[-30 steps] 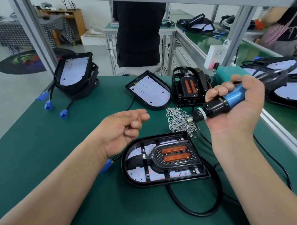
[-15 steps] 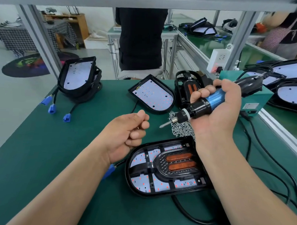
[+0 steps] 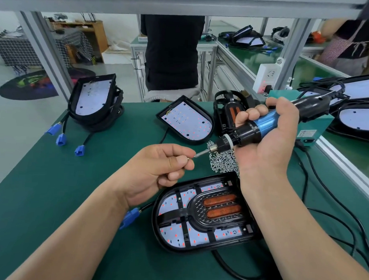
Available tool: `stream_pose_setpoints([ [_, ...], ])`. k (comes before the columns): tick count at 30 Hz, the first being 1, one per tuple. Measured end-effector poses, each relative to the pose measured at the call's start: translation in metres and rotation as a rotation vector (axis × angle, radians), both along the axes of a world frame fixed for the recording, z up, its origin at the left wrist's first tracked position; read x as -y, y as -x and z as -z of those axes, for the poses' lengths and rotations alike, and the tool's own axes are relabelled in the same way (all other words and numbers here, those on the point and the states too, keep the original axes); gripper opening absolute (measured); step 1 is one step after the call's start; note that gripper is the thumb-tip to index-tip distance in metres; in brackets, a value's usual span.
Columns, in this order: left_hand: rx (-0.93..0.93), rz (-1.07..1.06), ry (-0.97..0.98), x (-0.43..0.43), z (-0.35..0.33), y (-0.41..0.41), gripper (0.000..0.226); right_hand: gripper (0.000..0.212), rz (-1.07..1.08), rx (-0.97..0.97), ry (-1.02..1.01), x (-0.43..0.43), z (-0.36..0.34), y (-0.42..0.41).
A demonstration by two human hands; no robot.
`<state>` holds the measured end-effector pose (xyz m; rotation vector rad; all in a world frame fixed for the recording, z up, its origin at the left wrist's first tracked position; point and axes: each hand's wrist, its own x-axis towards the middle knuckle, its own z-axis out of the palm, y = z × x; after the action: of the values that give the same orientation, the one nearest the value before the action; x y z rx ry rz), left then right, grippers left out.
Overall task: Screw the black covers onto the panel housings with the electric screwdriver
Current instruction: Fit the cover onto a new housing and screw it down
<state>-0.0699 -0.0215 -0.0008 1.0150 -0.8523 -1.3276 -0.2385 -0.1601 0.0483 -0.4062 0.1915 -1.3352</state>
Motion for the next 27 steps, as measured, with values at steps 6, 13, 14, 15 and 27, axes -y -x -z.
stream_pose_setpoints([
  [6, 0.061, 0.019, 0.022, -0.0010, -0.0029, 0.0015, 0.019, 0.010, -0.018, -0.035, 0.004, -0.0052, -0.0007, -0.0038],
  [13, 0.075, 0.017, 0.022, -0.0016, -0.0042, 0.0031, 0.018, 0.010, -0.020, -0.047, 0.009, -0.0049, -0.0007, -0.0042],
  [14, 0.078, 0.016, 0.020, -0.0018, -0.0045, 0.0034, 0.018, 0.010, -0.021, -0.048, 0.007, -0.0046, -0.0005, -0.0041],
  [15, 0.081, 0.014, 0.018, -0.0020, -0.0048, 0.0034, 0.018, 0.010, -0.021, -0.048, 0.007, -0.0043, -0.0001, -0.0042],
  [27, 0.176, -0.045, -0.019, -0.0021, -0.0060, 0.0046, 0.015, 0.011, -0.041, -0.084, 0.069, -0.0014, 0.0037, -0.0036],
])
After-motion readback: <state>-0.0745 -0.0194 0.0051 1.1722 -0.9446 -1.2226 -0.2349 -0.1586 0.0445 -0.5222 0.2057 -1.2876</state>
